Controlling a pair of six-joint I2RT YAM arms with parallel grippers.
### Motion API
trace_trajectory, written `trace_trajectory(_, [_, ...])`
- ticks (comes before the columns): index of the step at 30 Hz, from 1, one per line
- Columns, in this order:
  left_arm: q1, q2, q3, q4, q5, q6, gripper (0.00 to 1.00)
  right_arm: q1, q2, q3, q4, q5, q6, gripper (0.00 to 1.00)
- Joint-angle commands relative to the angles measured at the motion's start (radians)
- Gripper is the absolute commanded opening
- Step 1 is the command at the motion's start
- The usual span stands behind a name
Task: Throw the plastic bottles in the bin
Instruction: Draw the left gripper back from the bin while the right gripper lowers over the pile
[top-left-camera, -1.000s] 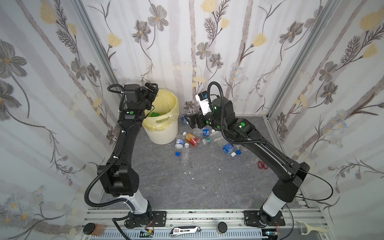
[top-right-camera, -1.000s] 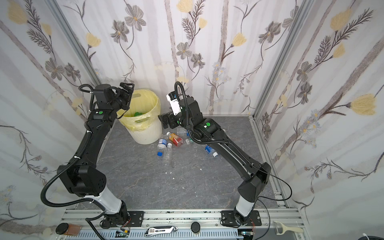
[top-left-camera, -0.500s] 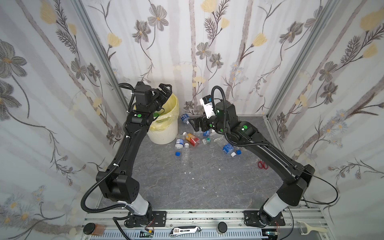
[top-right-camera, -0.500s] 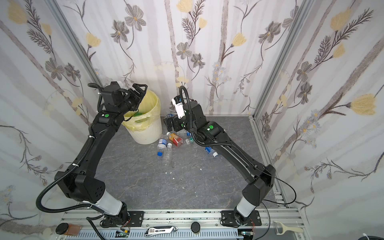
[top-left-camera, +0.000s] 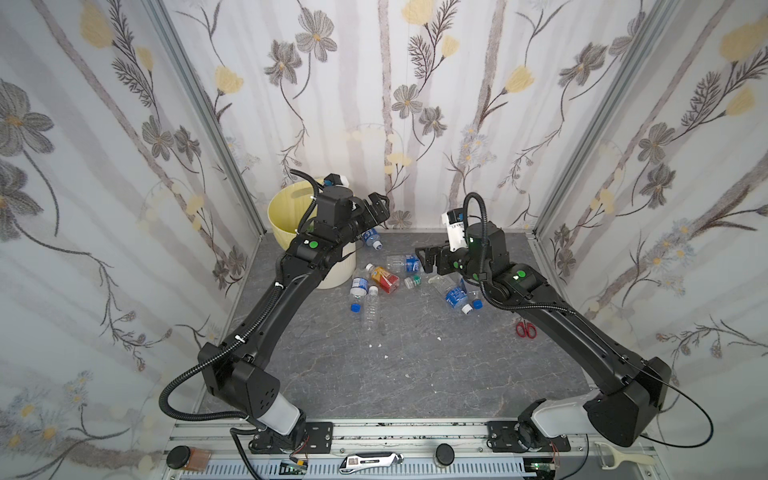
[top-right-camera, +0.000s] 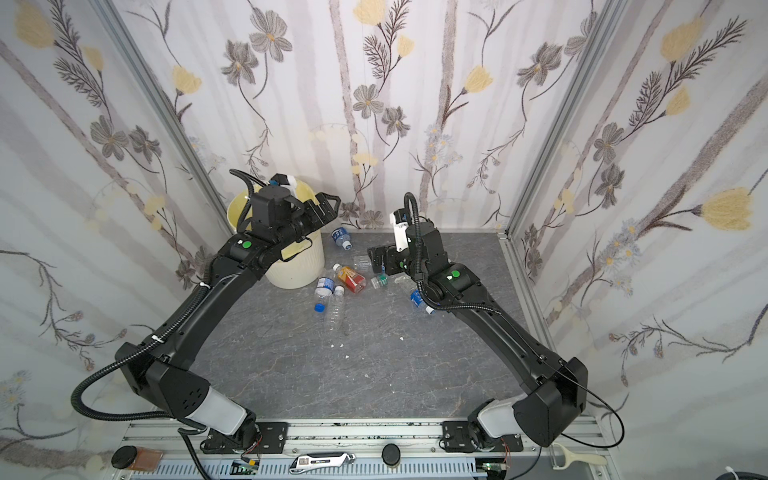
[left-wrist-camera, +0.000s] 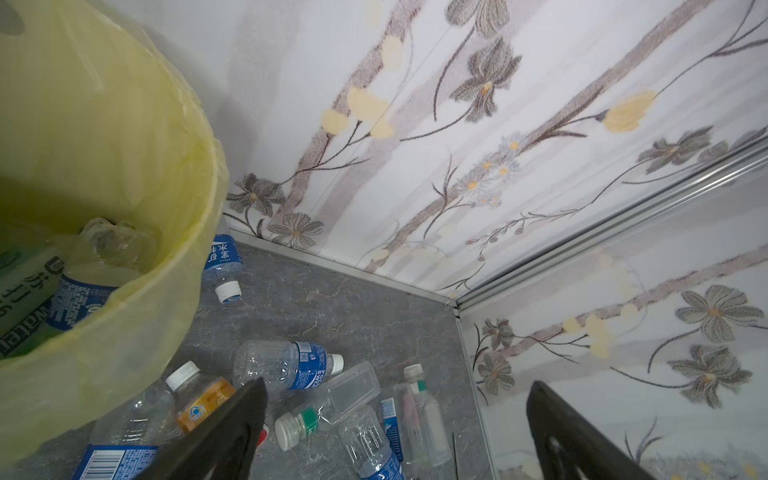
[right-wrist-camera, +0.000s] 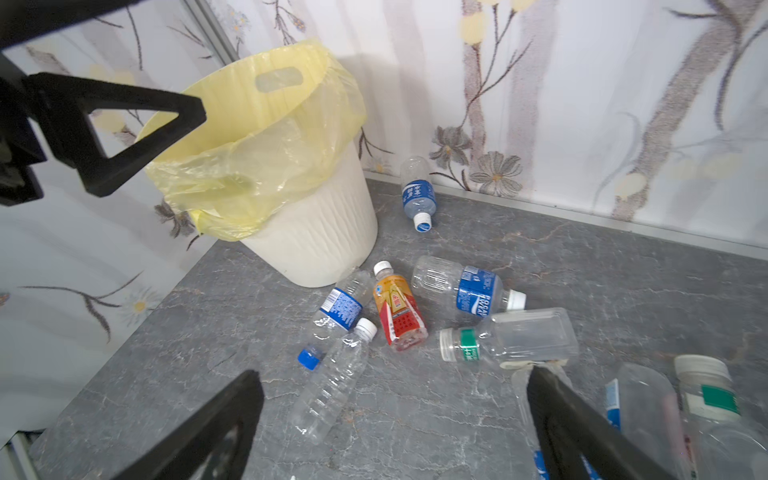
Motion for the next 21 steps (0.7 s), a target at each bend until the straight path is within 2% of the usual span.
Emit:
trace_trajectory(1, [-0.047,0.007,-0.020,-0.002,-0.055,0.034,1.00,-0.042,-0.043,-0.080,0.051,0.028,0.011,1.00])
trace_trajectory(8, [-0.170,0.080,-0.043,0.003,-0.030,0.025,1.00,-0.166,-0.115,-0.271,0.058,0.058,0.042,1.00])
trace_trajectory(12, [-0.230,0.125,-0.052,0.026,-0.024,0.014,1.00,-0.230,-0.105,-0.366,0.076,0.024,0.085,1.00])
trace_trajectory(21, [-0.243,0.152,-0.169,0.115,0.046,-0.086,1.00,-0.247,0.013,-0.494,0.206,-0.005,0.098,0.93])
